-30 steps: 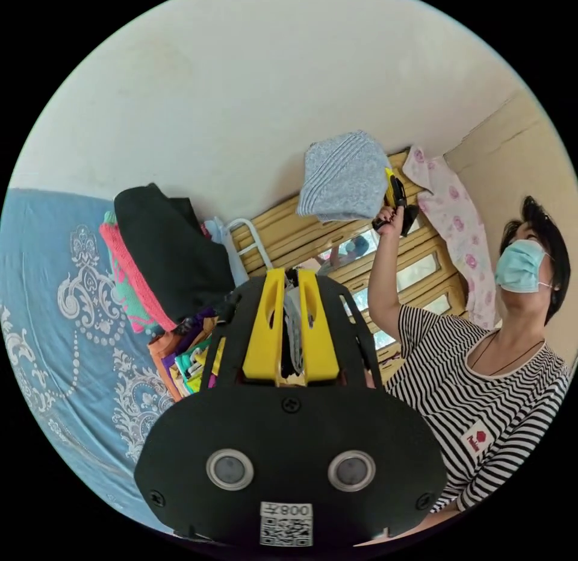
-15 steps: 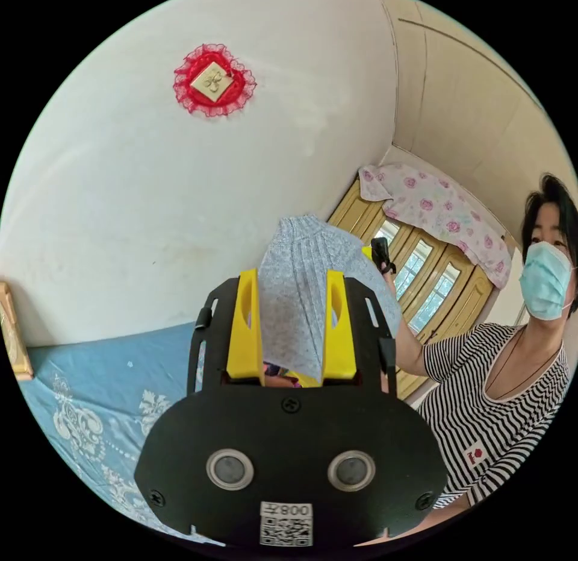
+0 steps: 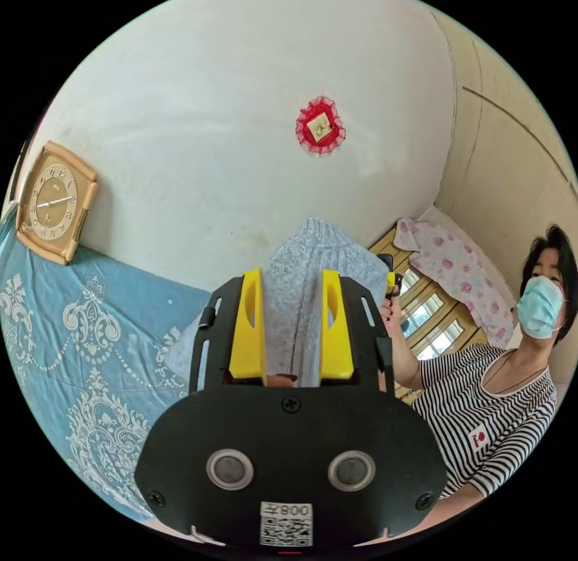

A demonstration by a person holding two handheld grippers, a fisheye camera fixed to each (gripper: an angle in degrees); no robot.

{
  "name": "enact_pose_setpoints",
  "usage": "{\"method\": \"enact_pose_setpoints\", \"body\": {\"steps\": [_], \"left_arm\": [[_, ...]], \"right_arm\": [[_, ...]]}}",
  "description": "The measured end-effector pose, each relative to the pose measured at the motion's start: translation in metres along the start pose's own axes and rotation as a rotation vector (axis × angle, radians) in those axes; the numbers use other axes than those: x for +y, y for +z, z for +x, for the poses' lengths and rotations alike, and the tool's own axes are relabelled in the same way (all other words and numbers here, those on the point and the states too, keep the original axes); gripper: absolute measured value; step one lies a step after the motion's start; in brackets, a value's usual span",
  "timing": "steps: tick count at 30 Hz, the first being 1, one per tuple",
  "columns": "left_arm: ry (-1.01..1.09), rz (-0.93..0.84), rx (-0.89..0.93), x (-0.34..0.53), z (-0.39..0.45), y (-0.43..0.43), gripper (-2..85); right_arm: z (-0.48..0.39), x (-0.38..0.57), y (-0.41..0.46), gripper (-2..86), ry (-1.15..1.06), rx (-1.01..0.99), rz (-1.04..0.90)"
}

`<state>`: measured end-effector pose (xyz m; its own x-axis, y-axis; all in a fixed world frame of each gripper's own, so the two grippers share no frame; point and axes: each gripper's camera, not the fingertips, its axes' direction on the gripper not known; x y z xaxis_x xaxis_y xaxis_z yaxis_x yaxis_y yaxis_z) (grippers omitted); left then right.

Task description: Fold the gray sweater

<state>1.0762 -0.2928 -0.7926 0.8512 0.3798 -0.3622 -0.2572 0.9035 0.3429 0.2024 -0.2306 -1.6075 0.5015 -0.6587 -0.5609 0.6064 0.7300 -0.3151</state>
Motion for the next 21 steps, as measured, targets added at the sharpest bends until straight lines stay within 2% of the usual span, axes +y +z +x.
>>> {"method": "enact_pose_setpoints", "body": {"steps": [3, 6, 8, 12, 15, 19, 21], "left_arm": [[0.021, 0.07, -0.023, 0.007, -0.006, -0.013, 13.8], [-0.011, -0.014, 0.083, 0.014, -0.024, 0.0, 12.6], [-0.043, -0.088, 0.181, 0.029, -0.038, 0.02, 8.1], [-0.074, -0.101, 0.241, 0.058, -0.045, 0.032, 3.5], [-0.082, -0.121, 0.25, 0.079, -0.043, 0.037, 2.6], [-0.09, -0.027, 0.278, 0.098, -0.029, 0.033, 1.9], [-0.067, -0.033, 0.254, 0.097, -0.019, 0.039, 1.7]], "right_arm": [[-0.021, -0.039, -0.01, 1.5, 0.001, 0.018, -0.038], [-0.044, -0.067, -0.011, 1.6, -0.005, 0.071, -0.12], [-0.062, -0.082, -0.028, 1.6, -0.011, 0.064, -0.113], [-0.075, -0.089, -0.071, 1.6, 0.042, 0.094, -0.105], [-0.084, -0.083, -0.11, 1.7, 0.113, 0.136, -0.077], [-0.085, -0.066, -0.169, 1.9, 0.278, 0.242, -0.024], [-0.094, -0.056, -0.187, 1.6, 0.343, 0.288, -0.021]]}}
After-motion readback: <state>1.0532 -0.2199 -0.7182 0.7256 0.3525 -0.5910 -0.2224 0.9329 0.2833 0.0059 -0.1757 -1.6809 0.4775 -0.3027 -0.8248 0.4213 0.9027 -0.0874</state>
